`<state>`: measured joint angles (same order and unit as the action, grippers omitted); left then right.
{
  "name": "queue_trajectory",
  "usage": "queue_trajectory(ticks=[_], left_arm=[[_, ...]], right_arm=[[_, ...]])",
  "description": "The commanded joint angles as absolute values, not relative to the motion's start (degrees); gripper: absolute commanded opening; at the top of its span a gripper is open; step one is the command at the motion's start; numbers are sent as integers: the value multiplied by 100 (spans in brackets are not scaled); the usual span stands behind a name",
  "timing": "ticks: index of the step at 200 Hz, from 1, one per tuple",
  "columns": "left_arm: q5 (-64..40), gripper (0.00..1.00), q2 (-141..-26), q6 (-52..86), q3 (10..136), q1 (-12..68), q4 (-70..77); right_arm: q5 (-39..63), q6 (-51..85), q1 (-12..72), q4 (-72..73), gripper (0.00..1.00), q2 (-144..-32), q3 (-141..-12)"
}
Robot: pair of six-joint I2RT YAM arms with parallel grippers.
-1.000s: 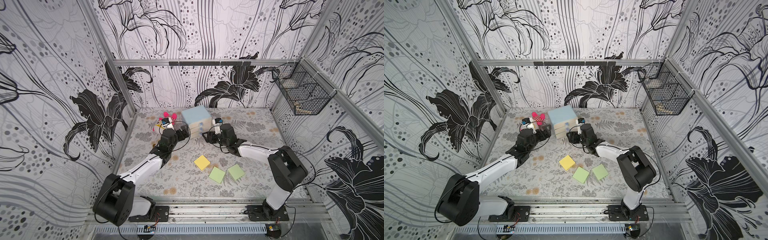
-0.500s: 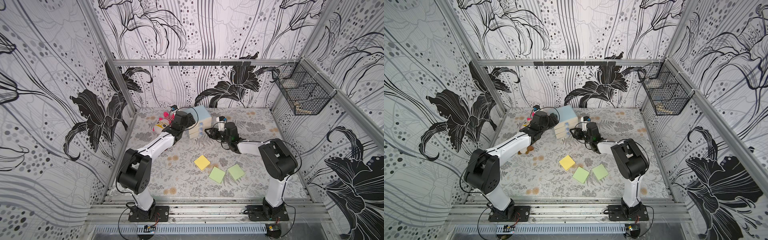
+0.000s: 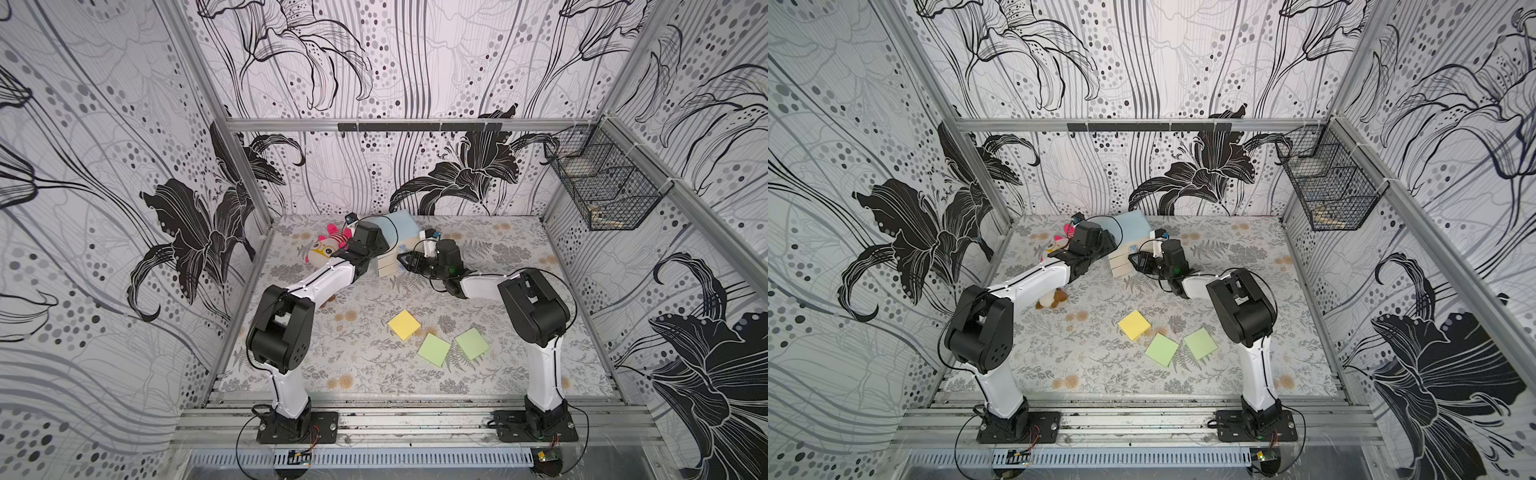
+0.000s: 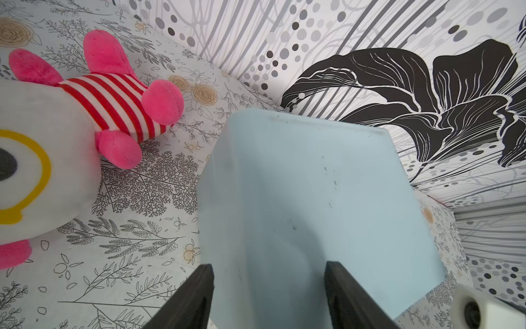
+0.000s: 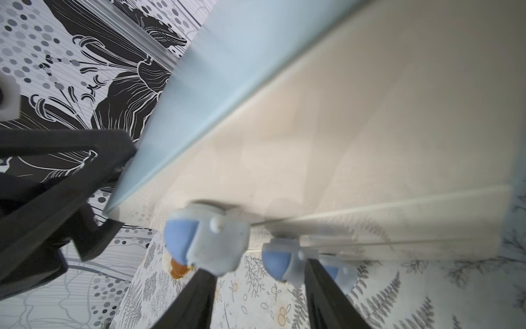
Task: Please put the sticky notes in the drawer by color
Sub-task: Open the drawer in the storage box.
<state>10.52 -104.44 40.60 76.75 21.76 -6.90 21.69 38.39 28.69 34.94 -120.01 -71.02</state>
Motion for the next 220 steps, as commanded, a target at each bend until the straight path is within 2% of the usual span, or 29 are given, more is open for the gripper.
queue_trajectory(ticks=[1, 47, 97, 126, 186, 220], left_arm=[[1023, 64, -10634, 4042, 7735, 2127, -739], [906, 60, -10674, 4040, 7666, 2128, -683], [817, 57, -10707, 4070, 7643, 2132, -649], [787, 56, -10720, 4073, 7646, 2134, -641], [771, 56, -10713, 4065, 7638, 2128, -649], [791, 56, -10701, 4069, 7638, 2131, -647]], right_arm=[[2189, 3911, 2878, 3385, 54, -12213, -7378], [2051, 3909, 2874, 3166, 48, -12448, -7690], [1841, 3872, 2878, 2901, 51, -12673, -7974], [1742, 3765, 2883, 2718, 50, -12736, -8142], [1759, 3654, 2883, 2649, 33, -12643, -8149], [1658, 3581, 2882, 2685, 28, -12316, -7702]])
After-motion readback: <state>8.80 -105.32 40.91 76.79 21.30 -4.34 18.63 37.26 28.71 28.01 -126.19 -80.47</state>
